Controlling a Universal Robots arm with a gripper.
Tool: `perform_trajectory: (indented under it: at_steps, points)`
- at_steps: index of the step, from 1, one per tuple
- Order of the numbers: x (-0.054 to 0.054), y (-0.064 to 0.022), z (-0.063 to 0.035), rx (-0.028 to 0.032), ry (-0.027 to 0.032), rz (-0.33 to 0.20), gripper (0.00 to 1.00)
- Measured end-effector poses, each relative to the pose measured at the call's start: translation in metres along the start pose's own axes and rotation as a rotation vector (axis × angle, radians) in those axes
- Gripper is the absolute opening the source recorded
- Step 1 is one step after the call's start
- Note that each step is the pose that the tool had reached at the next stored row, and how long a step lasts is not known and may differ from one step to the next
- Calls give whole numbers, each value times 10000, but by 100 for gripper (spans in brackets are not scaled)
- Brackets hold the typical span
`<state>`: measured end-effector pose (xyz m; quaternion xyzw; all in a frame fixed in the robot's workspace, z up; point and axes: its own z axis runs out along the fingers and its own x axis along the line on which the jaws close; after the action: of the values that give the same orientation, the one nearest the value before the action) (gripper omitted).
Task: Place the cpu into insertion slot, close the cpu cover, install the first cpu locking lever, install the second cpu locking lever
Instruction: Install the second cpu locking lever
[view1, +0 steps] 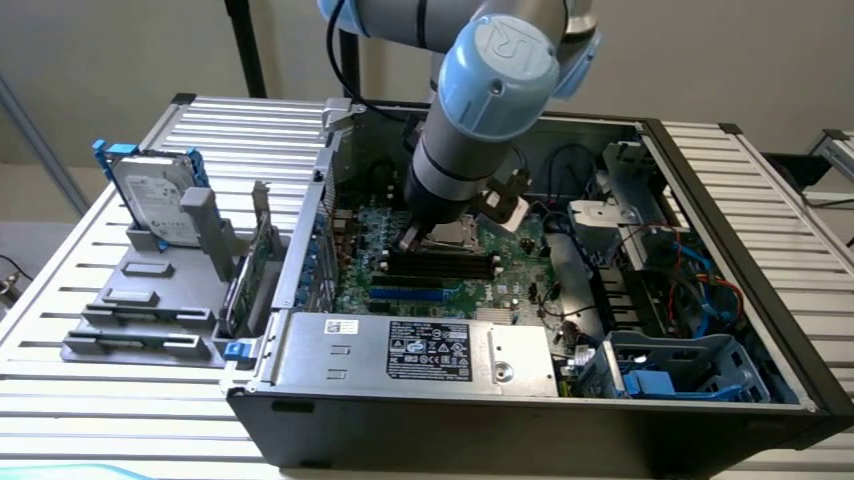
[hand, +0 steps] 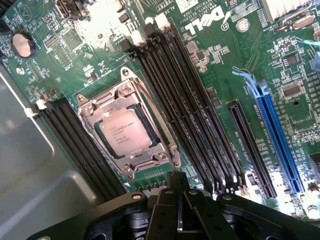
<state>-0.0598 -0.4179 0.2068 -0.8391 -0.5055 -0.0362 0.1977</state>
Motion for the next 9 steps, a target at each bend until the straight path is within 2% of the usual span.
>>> perform_trajectory:
  at_steps: [3,9]
  points:
    - [-10,8,35,-73,36,-32,11]
    - [-22,-4,99,-152,52,-60,11]
